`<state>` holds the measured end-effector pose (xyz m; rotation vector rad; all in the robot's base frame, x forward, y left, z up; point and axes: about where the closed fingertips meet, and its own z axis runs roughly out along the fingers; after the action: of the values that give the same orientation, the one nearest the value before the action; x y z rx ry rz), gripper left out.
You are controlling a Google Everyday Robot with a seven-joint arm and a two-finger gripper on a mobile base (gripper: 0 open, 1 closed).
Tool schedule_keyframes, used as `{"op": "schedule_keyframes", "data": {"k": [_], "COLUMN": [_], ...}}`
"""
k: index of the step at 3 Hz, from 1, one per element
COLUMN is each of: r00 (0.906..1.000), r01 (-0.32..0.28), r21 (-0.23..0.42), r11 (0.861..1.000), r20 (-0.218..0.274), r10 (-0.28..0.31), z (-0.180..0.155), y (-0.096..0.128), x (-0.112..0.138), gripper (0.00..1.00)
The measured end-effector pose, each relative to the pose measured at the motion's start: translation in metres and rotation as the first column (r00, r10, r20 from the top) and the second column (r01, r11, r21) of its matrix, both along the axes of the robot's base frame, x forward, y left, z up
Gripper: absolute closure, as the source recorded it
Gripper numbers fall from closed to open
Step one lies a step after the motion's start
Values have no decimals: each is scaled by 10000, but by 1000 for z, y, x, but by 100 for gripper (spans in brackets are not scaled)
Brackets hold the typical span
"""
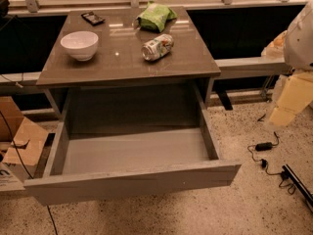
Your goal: Close top drawer
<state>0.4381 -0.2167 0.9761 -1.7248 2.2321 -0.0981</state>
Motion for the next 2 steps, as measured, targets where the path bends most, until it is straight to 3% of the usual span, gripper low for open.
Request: {"op": "schedule_keyframes", "data": {"k": [1, 2], "r00": [9994, 9940], "r01": [-210, -257], "r21": [234, 826], "r11": [9995, 9962], "r20": [-273, -1035], "r10": [217, 342], "z": [-19, -62], "y": [8, 8], "x": [-7, -28], "gripper": [39, 63]}}
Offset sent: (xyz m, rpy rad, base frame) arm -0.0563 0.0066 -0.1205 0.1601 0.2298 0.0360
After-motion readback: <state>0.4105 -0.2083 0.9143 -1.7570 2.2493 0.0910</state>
